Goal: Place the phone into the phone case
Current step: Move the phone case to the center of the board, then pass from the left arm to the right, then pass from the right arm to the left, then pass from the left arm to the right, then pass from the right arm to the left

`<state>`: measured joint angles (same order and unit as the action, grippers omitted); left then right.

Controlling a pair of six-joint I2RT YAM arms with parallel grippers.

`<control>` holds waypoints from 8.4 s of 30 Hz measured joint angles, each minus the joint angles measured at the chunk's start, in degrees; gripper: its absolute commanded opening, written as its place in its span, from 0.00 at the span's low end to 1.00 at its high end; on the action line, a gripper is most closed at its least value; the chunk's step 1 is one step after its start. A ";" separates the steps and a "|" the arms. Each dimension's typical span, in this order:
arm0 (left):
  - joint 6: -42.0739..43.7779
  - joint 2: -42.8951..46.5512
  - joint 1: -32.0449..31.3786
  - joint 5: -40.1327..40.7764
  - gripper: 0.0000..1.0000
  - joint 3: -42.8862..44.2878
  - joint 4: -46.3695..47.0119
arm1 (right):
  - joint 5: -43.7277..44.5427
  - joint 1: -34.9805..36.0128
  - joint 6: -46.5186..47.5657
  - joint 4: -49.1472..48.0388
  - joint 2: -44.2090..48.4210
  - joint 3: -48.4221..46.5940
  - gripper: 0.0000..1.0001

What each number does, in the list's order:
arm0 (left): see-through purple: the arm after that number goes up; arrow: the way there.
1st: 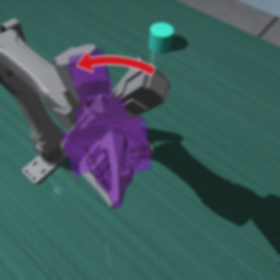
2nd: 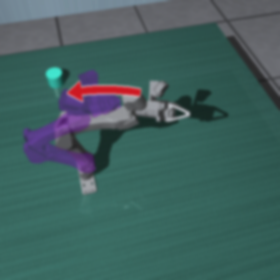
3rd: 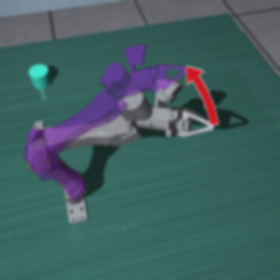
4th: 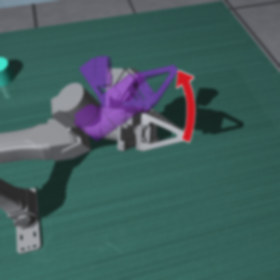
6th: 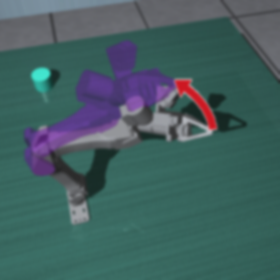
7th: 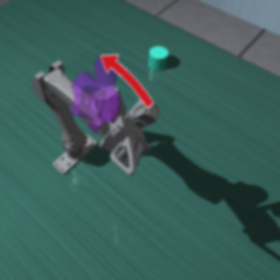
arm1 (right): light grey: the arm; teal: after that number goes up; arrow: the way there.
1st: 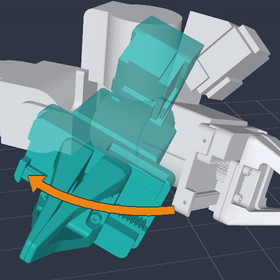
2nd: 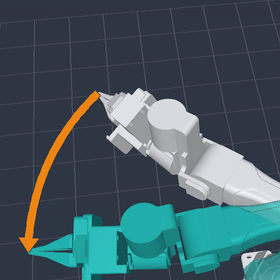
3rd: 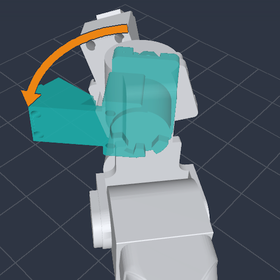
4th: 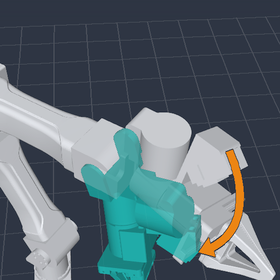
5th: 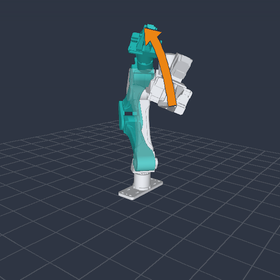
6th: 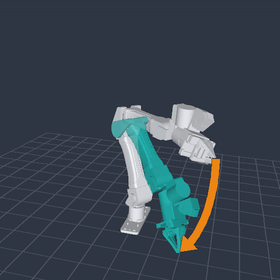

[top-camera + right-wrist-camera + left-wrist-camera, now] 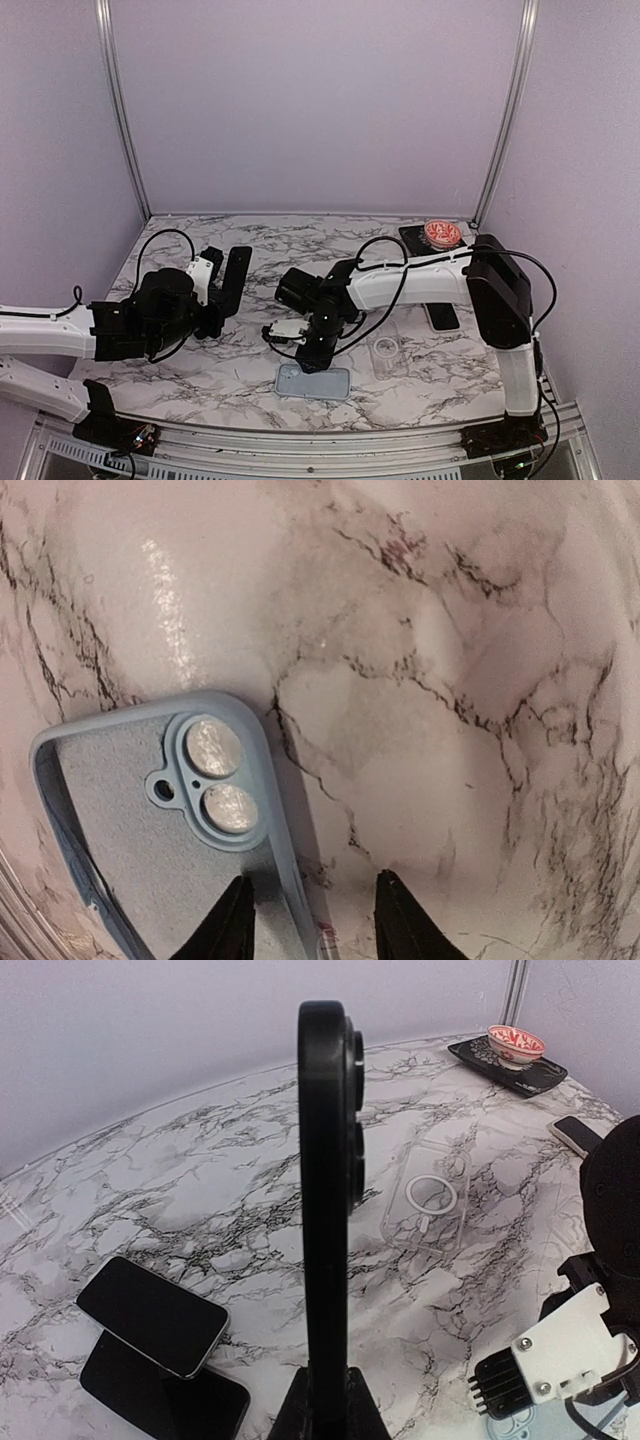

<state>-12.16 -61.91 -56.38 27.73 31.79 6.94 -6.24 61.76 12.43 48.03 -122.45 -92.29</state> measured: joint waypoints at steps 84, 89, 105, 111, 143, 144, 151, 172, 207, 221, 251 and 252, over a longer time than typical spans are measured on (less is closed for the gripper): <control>5.22 3.39 -2.25 -25.09 0.99 5.55 14.05 | -24.81 -8.85 -29.09 -56.00 40.96 30.05 0.00; 14.38 -3.89 -8.15 -1.11 0.99 13.81 9.73 | -0.87 -10.49 -38.29 -52.65 41.07 26.10 0.00; 94.51 -44.22 -22.05 30.64 0.99 19.21 72.89 | 22.47 -3.93 -51.45 -61.42 42.86 25.42 0.00; 108.96 -48.87 -22.23 30.45 0.99 23.80 80.02 | 22.56 -2.08 -52.06 -62.55 42.88 25.53 0.00; 115.43 -46.47 -19.76 35.80 0.31 30.34 85.18 | 23.28 -1.33 -53.27 -63.14 41.40 25.77 0.00; 115.54 -46.49 -19.74 35.82 0.28 30.34 85.22 | 23.23 -1.33 -53.42 -63.25 41.40 25.77 0.00; 115.51 -46.75 -19.78 36.15 0.00 31.04 86.09 | 22.71 -1.27 -55.01 -65.44 41.40 25.75 0.00; 121.72 -46.75 -18.29 35.50 0.00 30.71 87.65 | 22.82 -1.53 -59.52 -64.61 42.27 25.90 0.00; 13.81 0.39 -5.64 -8.09 0.00 18.23 28.41 | -10.60 -8.68 -19.17 -64.59 54.77 27.58 0.88; -4.31 -1.16 -5.11 -39.52 0.00 18.14 26.64 | -29.33 -8.79 -20.04 -61.90 48.43 23.43 0.29; -0.44 -18.16 -4.37 -11.50 0.37 10.34 -12.57 | -2.73 -13.60 -30.73 -20.94 37.13 34.01 0.00; -0.39 -19.71 -4.37 -11.82 0.36 10.58 -12.79 | -2.84 -13.55 -31.26 -20.59 36.85 35.36 0.00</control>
<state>-12.56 -81.62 -60.75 15.90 42.37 -5.85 -9.08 48.21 -18.83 27.44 -85.60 -56.93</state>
